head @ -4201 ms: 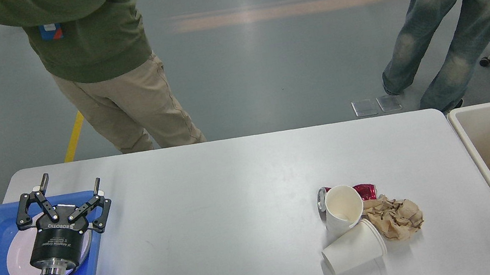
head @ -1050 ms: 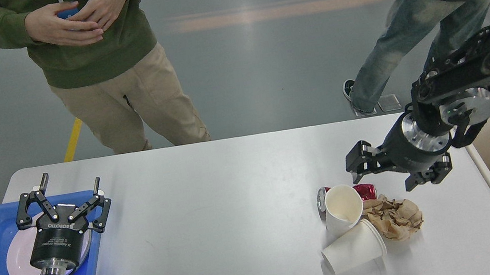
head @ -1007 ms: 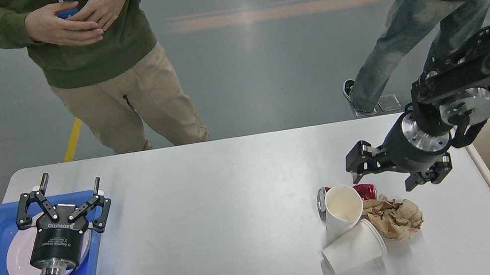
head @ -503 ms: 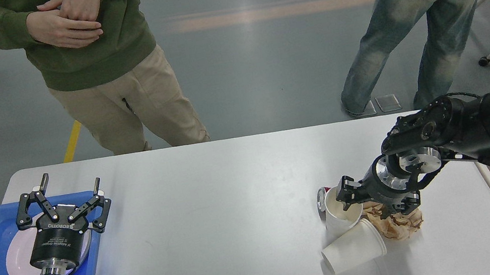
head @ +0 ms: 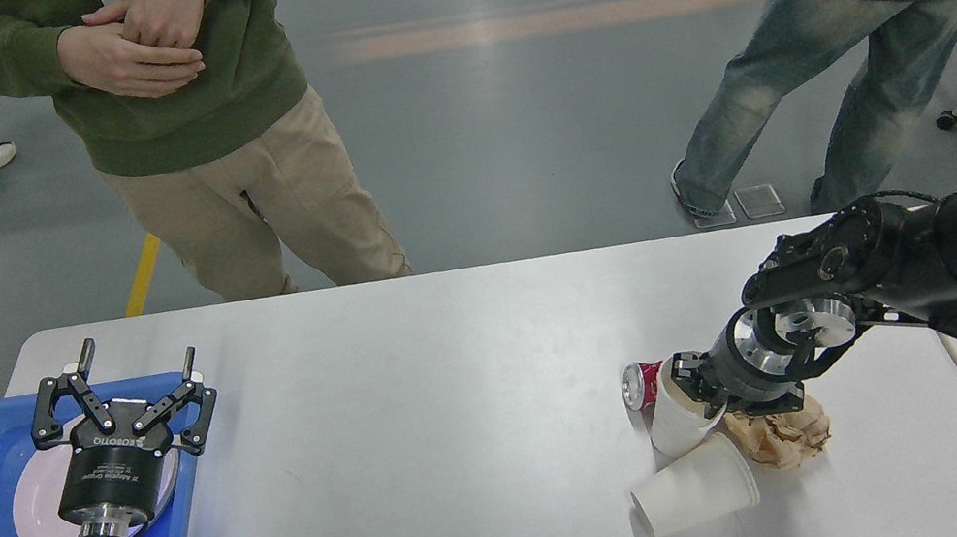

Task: Tidy desktop
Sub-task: 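Lower the right gripper and grasp the upright paper cup, then carry the paper cup to the beige bin and release it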

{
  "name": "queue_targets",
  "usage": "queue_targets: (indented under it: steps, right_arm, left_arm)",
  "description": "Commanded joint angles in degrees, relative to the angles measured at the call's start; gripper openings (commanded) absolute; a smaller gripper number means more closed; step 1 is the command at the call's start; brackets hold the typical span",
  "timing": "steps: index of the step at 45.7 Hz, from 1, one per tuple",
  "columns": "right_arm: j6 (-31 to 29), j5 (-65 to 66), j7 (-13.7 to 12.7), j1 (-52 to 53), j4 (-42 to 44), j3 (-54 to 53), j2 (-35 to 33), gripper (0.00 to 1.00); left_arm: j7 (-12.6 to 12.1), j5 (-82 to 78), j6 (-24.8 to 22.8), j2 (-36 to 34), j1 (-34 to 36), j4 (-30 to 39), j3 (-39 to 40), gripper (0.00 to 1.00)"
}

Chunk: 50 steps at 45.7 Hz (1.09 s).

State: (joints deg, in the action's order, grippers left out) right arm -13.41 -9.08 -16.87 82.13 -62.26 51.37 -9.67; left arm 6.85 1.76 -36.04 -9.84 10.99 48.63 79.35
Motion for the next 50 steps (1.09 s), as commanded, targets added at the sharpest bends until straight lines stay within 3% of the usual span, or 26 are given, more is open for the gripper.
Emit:
queue_targets:
  steps: [1,13,20,28,33,38,42,50]
  right_arm:
    - [-0.56,0.02,-0.54,0.22,-1.2,-0.66,0.0,0.0]
    - [-1.61,-1.73,-0.89,6.71,-6.81,-1.72,-4.12,0.0]
    - [-8.28,-2.96,-0.8,16.2,-13.06,0.65,-8.26,0.0]
    - [-17.08,-3.58,0.17,35.35,-22.99,13.3,-10.19,0.0]
    - [-23.14,-4.28,2.97,46.96,-27.04,20.6,-9.93,0.0]
    - [-32.8,-4.2,8.77,55.14,-27.57,26.31,-9.49,0.0]
    - [-36.07,-3.76,12.2,58.05,-28.18,30.53,-8.7,0.0]
    - [-35.54,-3.4,12.3,58.05,-28.1,34.76,-9.23,0.0]
  left_arm:
    - [0.0,0.0,0.01,0.0,0.0,-0.03,0.01,0.97]
    - [0.0,0.0,0.01,0.0,0.0,-0.03,0.01,0.97]
    - [0.0,0.0,0.01,0.08,0.0,0.06,0.01,0.97]
    - [0.0,0.0,0.01,0.08,0.0,0.06,0.01,0.97]
    - [0.0,0.0,0.01,0.08,0.0,-0.03,-0.08,0.97]
    - [0.0,0.0,0.01,0.08,0.0,0.06,0.01,0.97]
    - [0.0,0.0,0.01,0.0,0.0,0.06,0.01,0.97]
    - [0.0,0.0,0.01,0.0,0.0,0.06,0.01,0.97]
